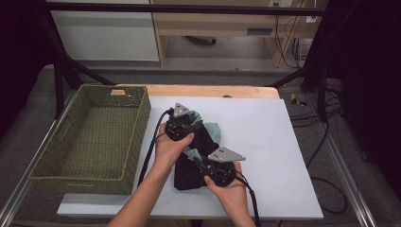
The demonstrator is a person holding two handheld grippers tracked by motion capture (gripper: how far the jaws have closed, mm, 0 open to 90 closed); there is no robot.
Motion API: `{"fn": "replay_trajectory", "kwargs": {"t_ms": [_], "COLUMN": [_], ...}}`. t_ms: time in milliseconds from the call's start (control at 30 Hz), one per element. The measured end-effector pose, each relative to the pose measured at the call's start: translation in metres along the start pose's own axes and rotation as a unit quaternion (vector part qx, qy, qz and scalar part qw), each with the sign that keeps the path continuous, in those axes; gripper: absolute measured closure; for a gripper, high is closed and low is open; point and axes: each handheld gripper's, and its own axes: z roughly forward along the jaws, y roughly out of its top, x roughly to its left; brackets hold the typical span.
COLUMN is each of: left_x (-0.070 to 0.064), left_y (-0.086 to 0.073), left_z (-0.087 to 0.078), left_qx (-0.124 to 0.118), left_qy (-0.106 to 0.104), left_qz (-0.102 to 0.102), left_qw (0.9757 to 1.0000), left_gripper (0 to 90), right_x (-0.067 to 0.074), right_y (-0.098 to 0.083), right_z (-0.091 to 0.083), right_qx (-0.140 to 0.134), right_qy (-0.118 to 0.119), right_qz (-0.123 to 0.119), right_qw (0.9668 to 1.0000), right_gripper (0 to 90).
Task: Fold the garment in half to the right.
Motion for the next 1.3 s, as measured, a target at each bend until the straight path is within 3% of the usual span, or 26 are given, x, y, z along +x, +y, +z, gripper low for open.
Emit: {"fn": "replay_trajectory", "kwargs": {"t_ms": [200, 467, 567, 667, 800, 900, 1067, 1200, 1300], "left_x": [-0.001, -0.003, -0.005, -0.005, -0.005, -0.005, -0.003, -0.004, -0.005], "left_y": [0.003, 0.008, 0.009, 0.008, 0.004, -0.001, -0.015, -0.024, -0.034], "left_z": [-0.012, -0.029, -0.041, -0.048, -0.065, -0.077, -0.092, -0.096, -0.096], "left_qx": [-0.016, -0.051, -0.053, -0.055, -0.077, -0.088, -0.101, -0.101, -0.1], "left_qy": [0.001, 0.002, 0.008, 0.006, 0.013, 0.03, 0.041, 0.054, 0.051], "left_qz": [0.0, -0.008, 0.01, 0.014, 0.018, 0.033, 0.028, 0.035, 0.034], "left_qw": [0.9999, 0.9987, 0.9985, 0.9984, 0.9968, 0.9952, 0.9937, 0.9928, 0.9931], "left_gripper": [55.1, 47.2, 44.9, 43.1, 34.5, 27.8, 18.6, 16.4, 14.7], "right_x": [-0.006, -0.011, -0.012, -0.014, -0.019, -0.021, -0.025, -0.028, -0.032], "right_y": [-0.003, -0.003, -0.004, -0.004, -0.005, -0.007, -0.008, -0.009, -0.01], "right_z": [-0.001, -0.002, -0.003, -0.003, -0.004, -0.004, -0.004, -0.006, -0.006], "right_qx": [0.0, 0.003, 0.002, 0.004, 0.001, 0.002, -0.005, -0.01, -0.012], "right_qy": [-0.005, -0.004, -0.004, -0.006, -0.006, -0.004, -0.005, -0.007, -0.007], "right_qz": [0.016, 0.028, 0.028, 0.024, 0.026, 0.027, 0.031, 0.034, 0.039], "right_qw": [0.9999, 0.9996, 0.9996, 0.9997, 0.9996, 0.9996, 0.9995, 0.9994, 0.9992], "right_gripper": [80.9, 80.9, 80.9, 80.9, 80.8, 80.8, 80.7, 80.6, 80.6]}}
